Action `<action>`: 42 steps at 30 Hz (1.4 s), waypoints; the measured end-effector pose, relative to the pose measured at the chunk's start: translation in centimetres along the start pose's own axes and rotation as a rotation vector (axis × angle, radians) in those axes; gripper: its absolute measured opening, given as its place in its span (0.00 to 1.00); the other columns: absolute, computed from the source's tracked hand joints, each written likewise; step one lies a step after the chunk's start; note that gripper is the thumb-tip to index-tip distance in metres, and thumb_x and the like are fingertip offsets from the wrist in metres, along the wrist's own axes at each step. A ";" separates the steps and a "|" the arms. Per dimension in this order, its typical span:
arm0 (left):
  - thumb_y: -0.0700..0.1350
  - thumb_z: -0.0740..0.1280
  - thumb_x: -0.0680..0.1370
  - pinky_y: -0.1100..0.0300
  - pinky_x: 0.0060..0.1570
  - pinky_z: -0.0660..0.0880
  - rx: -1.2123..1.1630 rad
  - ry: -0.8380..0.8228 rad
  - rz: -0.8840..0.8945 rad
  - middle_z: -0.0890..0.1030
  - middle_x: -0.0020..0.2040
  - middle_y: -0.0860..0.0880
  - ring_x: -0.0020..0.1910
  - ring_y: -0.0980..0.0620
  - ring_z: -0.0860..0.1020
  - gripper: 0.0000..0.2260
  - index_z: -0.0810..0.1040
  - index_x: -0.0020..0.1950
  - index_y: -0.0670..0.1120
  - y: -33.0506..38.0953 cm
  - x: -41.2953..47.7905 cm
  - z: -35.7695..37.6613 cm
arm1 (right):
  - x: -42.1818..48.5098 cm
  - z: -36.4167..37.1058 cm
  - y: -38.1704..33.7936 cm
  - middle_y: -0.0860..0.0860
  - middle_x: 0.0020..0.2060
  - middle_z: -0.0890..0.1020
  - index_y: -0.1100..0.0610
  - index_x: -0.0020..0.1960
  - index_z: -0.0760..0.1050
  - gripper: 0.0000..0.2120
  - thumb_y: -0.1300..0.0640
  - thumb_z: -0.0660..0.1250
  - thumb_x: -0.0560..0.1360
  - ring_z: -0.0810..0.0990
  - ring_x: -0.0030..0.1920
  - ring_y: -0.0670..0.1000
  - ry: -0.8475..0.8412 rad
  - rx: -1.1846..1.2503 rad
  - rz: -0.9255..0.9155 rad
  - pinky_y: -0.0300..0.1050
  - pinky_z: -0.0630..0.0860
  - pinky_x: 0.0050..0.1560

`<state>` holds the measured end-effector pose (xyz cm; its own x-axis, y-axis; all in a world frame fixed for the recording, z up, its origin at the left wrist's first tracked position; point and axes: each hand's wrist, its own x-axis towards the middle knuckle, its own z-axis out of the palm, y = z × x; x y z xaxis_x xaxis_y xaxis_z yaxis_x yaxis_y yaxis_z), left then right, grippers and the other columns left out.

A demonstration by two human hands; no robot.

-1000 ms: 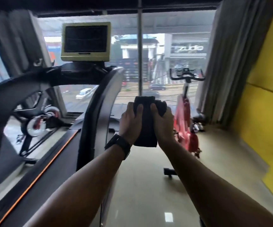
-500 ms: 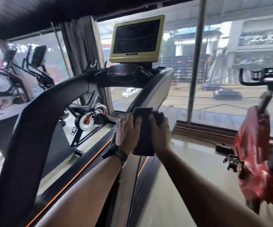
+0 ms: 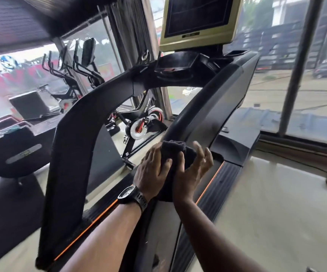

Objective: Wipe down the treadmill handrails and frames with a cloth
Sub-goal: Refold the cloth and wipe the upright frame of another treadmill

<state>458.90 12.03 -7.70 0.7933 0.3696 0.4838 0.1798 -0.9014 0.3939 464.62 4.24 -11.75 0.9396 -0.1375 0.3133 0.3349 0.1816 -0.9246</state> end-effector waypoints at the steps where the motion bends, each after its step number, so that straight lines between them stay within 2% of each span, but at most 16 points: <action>1: 0.58 0.55 0.79 0.52 0.63 0.73 0.020 0.005 0.004 0.73 0.69 0.47 0.67 0.48 0.73 0.28 0.65 0.75 0.45 0.0 0.0 0.1 | -0.9 0.2 0.1 0.50 0.75 0.63 0.48 0.69 0.76 0.18 0.52 0.68 0.80 0.61 0.74 0.38 0.013 0.003 0.015 0.45 0.62 0.76; 3: 0.58 0.55 0.78 0.53 0.63 0.72 0.006 0.001 -0.003 0.74 0.70 0.48 0.67 0.50 0.73 0.27 0.66 0.74 0.47 -0.1 0.1 0.1 | -3.0 0.4 -0.1 0.47 0.80 0.59 0.46 0.73 0.73 0.23 0.43 0.61 0.80 0.56 0.79 0.44 -0.061 0.001 0.056 0.50 0.57 0.78; 6: 0.52 0.59 0.79 0.58 0.65 0.71 -0.156 0.010 0.017 0.77 0.68 0.51 0.67 0.54 0.74 0.21 0.72 0.71 0.48 -0.7 -0.1 -0.4 | -4.4 1.0 0.0 0.43 0.82 0.49 0.42 0.81 0.55 0.37 0.32 0.57 0.75 0.43 0.82 0.47 -0.206 -0.098 0.008 0.48 0.47 0.78; 9: 0.43 0.60 0.78 0.57 0.63 0.73 -0.350 -0.013 0.019 0.81 0.61 0.53 0.62 0.54 0.78 0.15 0.80 0.61 0.48 -0.9 -0.1 -1.2 | -2.6 1.6 0.3 0.42 0.82 0.52 0.36 0.80 0.53 0.37 0.30 0.57 0.74 0.48 0.82 0.48 -0.204 -0.149 0.041 0.56 0.56 0.79; 11: 0.43 0.59 0.77 0.55 0.69 0.69 -0.340 -0.041 0.055 0.79 0.66 0.52 0.67 0.56 0.74 0.18 0.80 0.65 0.46 -1.0 -0.1 -1.2 | -1.5 1.7 0.6 0.44 0.82 0.55 0.37 0.80 0.55 0.36 0.30 0.57 0.75 0.53 0.81 0.50 -0.173 -0.140 0.038 0.57 0.61 0.77; 14: 0.51 0.55 0.79 0.59 0.76 0.58 -0.202 -0.089 0.090 0.67 0.76 0.49 0.76 0.59 0.61 0.26 0.68 0.76 0.45 -1.6 0.1 -0.8 | -2.0 1.9 1.1 0.47 0.82 0.54 0.37 0.80 0.55 0.33 0.33 0.56 0.77 0.54 0.81 0.51 -0.081 -0.097 0.073 0.53 0.62 0.75; 17: 0.53 0.52 0.80 0.61 0.77 0.53 -0.104 -0.132 0.152 0.61 0.79 0.49 0.78 0.59 0.55 0.28 0.62 0.79 0.45 -2.1 0.0 -0.6 | -4.0 2.2 0.8 0.47 0.82 0.53 0.32 0.79 0.51 0.28 0.38 0.53 0.80 0.54 0.81 0.49 0.026 -0.029 0.211 0.54 0.59 0.77; 20: 0.53 0.51 0.81 0.61 0.77 0.54 -0.091 -0.094 0.152 0.61 0.79 0.49 0.78 0.59 0.56 0.27 0.63 0.78 0.45 -2.0 -0.1 -0.5 | -4.7 2.2 0.2 0.47 0.82 0.52 0.32 0.78 0.46 0.33 0.33 0.53 0.76 0.49 0.82 0.50 -0.056 -0.055 0.211 0.55 0.51 0.80; 22: 0.51 0.52 0.82 0.60 0.76 0.57 -0.161 -0.045 0.104 0.64 0.78 0.51 0.77 0.60 0.59 0.24 0.67 0.77 0.46 -1.7 -0.1 -0.5 | -3.6 2.0 0.0 0.45 0.82 0.51 0.32 0.79 0.44 0.40 0.27 0.57 0.71 0.49 0.82 0.51 -0.131 -0.096 0.175 0.49 0.54 0.76; 25: 0.44 0.56 0.79 0.61 0.76 0.58 -0.209 -0.052 0.102 0.66 0.77 0.51 0.76 0.61 0.60 0.23 0.69 0.75 0.46 -1.5 0.1 -0.6 | -1.1 1.6 0.4 0.45 0.82 0.54 0.34 0.80 0.50 0.40 0.31 0.62 0.72 0.56 0.80 0.48 -0.130 -0.119 0.080 0.42 0.59 0.70; 27: 0.44 0.56 0.78 0.62 0.75 0.58 -0.186 -0.068 0.112 0.65 0.77 0.50 0.76 0.60 0.60 0.25 0.68 0.76 0.45 -1.5 0.3 -0.8 | -0.4 1.7 1.3 0.44 0.81 0.57 0.36 0.80 0.53 0.38 0.36 0.64 0.73 0.59 0.79 0.45 -0.089 -0.057 0.113 0.40 0.59 0.70; 30: 0.50 0.52 0.78 0.62 0.75 0.57 -0.085 -0.090 0.176 0.64 0.77 0.48 0.77 0.59 0.60 0.27 0.67 0.77 0.44 -1.8 0.5 -1.0 | -2.0 1.8 2.8 0.46 0.79 0.64 0.33 0.79 0.52 0.35 0.41 0.63 0.76 0.67 0.76 0.51 0.074 0.020 0.407 0.54 0.67 0.73; 32: 0.51 0.51 0.79 0.60 0.76 0.57 -0.036 -0.104 0.211 0.63 0.78 0.47 0.77 0.58 0.59 0.27 0.65 0.77 0.44 -2.2 0.7 -1.0 | -3.4 1.7 2.6 0.47 0.78 0.65 0.32 0.79 0.53 0.33 0.44 0.62 0.78 0.68 0.76 0.53 0.079 -0.002 0.512 0.58 0.68 0.72; 35: 0.52 0.52 0.79 0.63 0.76 0.54 -0.010 -0.124 0.217 0.61 0.79 0.48 0.78 0.58 0.57 0.28 0.63 0.78 0.44 -2.3 1.2 -0.7 | -3.6 1.5 1.6 0.45 0.79 0.63 0.37 0.79 0.58 0.34 0.46 0.59 0.74 0.64 0.77 0.49 0.020 -0.028 0.350 0.53 0.65 0.74; 38: 0.50 0.54 0.80 0.69 0.74 0.50 -0.030 -0.153 0.188 0.58 0.79 0.50 0.78 0.60 0.53 0.27 0.60 0.79 0.46 -1.8 1.8 -0.6 | -3.1 1.3 1.9 0.44 0.80 0.59 0.29 0.78 0.51 0.34 0.42 0.58 0.75 0.61 0.78 0.48 -0.038 -0.072 0.177 0.50 0.64 0.73; 42: 0.47 0.55 0.80 0.72 0.73 0.48 -0.014 -0.156 0.202 0.56 0.80 0.52 0.78 0.62 0.52 0.27 0.59 0.80 0.47 -1.9 1.8 -0.4 | -3.4 1.0 3.2 0.45 0.80 0.60 0.29 0.78 0.51 0.35 0.46 0.56 0.74 0.65 0.77 0.52 -0.033 -0.106 0.326 0.58 0.71 0.70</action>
<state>459.77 14.48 -7.21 0.8927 0.1422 0.4277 0.0015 -0.9499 0.3127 462.55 6.26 -15.52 0.9984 -0.0570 0.0027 0.0089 0.1088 -0.9940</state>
